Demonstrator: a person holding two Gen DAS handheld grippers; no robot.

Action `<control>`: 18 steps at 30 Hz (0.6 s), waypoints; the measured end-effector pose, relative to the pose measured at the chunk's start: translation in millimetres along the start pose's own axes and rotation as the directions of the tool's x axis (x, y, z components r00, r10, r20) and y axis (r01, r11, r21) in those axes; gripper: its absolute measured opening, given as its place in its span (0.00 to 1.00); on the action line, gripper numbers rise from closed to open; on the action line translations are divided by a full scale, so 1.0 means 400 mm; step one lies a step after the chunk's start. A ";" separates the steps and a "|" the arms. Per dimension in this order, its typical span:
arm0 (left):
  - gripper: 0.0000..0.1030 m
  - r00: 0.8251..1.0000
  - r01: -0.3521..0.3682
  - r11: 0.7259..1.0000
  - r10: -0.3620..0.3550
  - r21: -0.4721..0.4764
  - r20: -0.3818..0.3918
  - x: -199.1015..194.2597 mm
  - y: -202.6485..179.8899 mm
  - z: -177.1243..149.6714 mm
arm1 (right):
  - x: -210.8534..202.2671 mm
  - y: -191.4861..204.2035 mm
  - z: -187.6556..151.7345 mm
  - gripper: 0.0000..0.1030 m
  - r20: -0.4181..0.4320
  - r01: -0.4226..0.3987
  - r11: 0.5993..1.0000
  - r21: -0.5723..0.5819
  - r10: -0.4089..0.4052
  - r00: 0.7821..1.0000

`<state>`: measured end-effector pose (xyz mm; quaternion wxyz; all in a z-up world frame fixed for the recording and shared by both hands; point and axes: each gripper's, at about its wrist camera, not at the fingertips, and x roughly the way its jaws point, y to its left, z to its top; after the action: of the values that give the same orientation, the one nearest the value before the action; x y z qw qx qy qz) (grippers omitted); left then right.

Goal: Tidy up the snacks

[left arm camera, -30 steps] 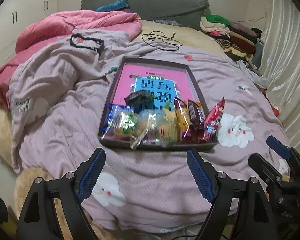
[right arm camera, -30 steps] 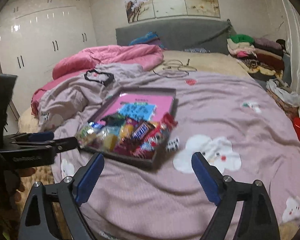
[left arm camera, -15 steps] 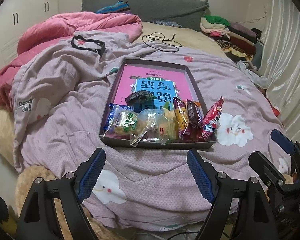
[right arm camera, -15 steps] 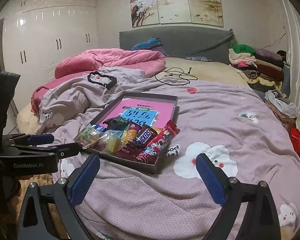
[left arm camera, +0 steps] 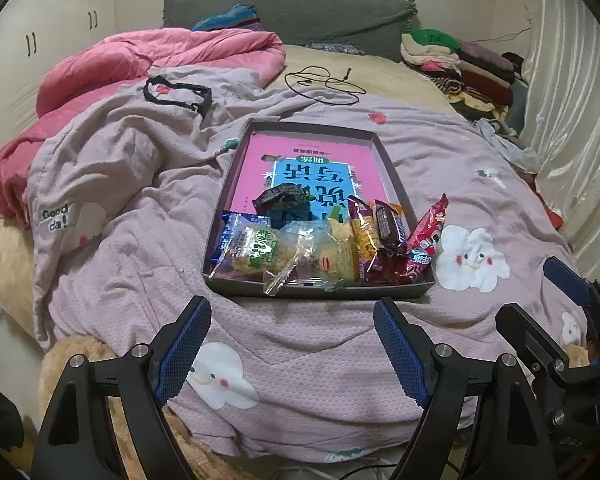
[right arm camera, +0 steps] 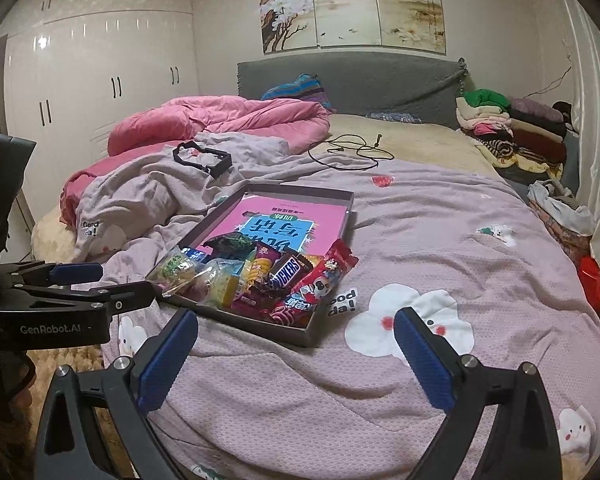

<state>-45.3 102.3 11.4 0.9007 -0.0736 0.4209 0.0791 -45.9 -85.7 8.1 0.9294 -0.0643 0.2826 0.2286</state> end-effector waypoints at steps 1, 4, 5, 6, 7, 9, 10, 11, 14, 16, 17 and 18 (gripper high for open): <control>0.82 1.000 -0.002 1.000 0.002 0.000 0.001 -0.001 0.001 0.000 | 0.000 0.000 0.000 0.96 0.000 0.000 1.000 0.000 0.000 1.000; 0.82 1.000 -0.012 1.000 0.012 0.007 0.003 -0.002 0.000 0.001 | 0.002 -0.002 -0.001 0.97 -0.003 -0.001 1.000 0.002 0.001 1.000; 0.82 1.000 -0.017 1.000 0.017 0.010 0.006 -0.002 0.000 0.001 | 0.003 -0.003 -0.001 0.97 -0.004 -0.002 1.000 0.003 0.002 1.000; 0.82 1.000 -0.019 1.000 0.019 0.012 0.006 -0.002 0.000 0.001 | 0.003 -0.003 -0.001 0.97 -0.004 -0.001 1.000 0.003 0.001 1.000; 0.82 1.000 -0.020 1.000 0.020 0.013 0.006 -0.002 -0.001 0.001 | 0.003 -0.003 -0.001 0.97 -0.004 0.000 1.000 0.003 0.000 1.000; 0.82 1.000 -0.020 1.000 0.020 0.013 0.006 -0.002 -0.001 0.001 | 0.003 -0.003 -0.001 0.98 -0.004 -0.001 1.000 0.003 0.001 1.000; 0.82 1.000 -0.022 1.000 0.022 0.013 0.006 -0.002 -0.001 0.001 | 0.003 -0.002 -0.001 0.98 -0.004 0.000 1.000 0.003 0.000 1.000; 0.82 1.000 -0.023 1.000 0.023 0.015 0.004 -0.002 -0.002 0.001 | 0.003 -0.003 -0.002 0.98 -0.004 0.001 1.000 0.004 -0.001 1.000; 0.82 1.000 -0.023 1.000 0.023 0.016 -0.001 -0.002 -0.002 0.002 | 0.003 -0.004 -0.002 0.98 -0.003 0.002 1.000 0.004 -0.002 1.000; 0.82 1.000 -0.022 1.000 0.022 0.015 0.001 -0.002 -0.002 0.002 | 0.004 -0.004 -0.004 0.98 -0.003 0.001 1.000 0.004 -0.001 1.000; 0.82 1.000 -0.023 1.000 0.023 0.015 0.000 -0.002 -0.002 0.002 | 0.004 -0.004 -0.003 0.98 -0.004 0.001 1.000 0.005 -0.001 1.000; 0.82 1.000 -0.022 1.000 0.022 0.014 0.002 -0.002 -0.002 0.002 | 0.004 -0.004 -0.003 0.98 -0.004 0.001 1.000 0.004 -0.001 1.000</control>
<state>-45.0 101.6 12.4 0.9006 -0.0624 0.4214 0.0862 -44.6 -86.8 6.1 0.9290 -0.0631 0.2851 0.2273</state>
